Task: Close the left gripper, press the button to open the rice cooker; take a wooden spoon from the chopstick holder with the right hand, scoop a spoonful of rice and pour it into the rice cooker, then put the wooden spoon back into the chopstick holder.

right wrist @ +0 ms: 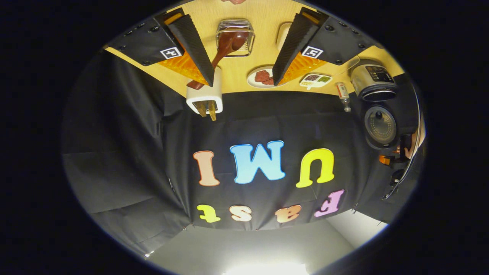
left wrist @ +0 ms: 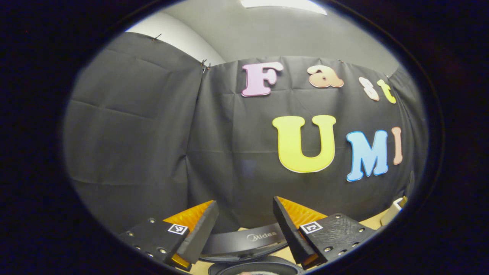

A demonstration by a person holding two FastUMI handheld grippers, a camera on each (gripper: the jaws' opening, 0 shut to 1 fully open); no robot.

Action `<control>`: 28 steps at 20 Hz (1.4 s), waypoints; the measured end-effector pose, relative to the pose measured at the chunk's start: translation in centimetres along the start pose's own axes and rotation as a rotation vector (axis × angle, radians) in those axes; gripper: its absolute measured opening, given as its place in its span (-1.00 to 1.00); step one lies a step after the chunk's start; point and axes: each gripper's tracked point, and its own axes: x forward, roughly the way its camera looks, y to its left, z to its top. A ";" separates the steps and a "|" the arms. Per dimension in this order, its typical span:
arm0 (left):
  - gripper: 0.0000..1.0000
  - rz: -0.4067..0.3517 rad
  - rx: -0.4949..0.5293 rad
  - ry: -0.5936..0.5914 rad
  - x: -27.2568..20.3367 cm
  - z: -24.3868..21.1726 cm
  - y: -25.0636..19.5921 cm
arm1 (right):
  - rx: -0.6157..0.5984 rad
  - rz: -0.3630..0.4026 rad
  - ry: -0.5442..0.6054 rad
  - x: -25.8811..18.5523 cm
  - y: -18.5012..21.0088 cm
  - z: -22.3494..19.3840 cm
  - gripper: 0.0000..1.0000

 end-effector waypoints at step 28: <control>0.89 -0.097 0.010 0.503 -18.1 -19.4 -6.5 | -0.076 0.176 0.142 -0.9 2.8 -8.7 0.96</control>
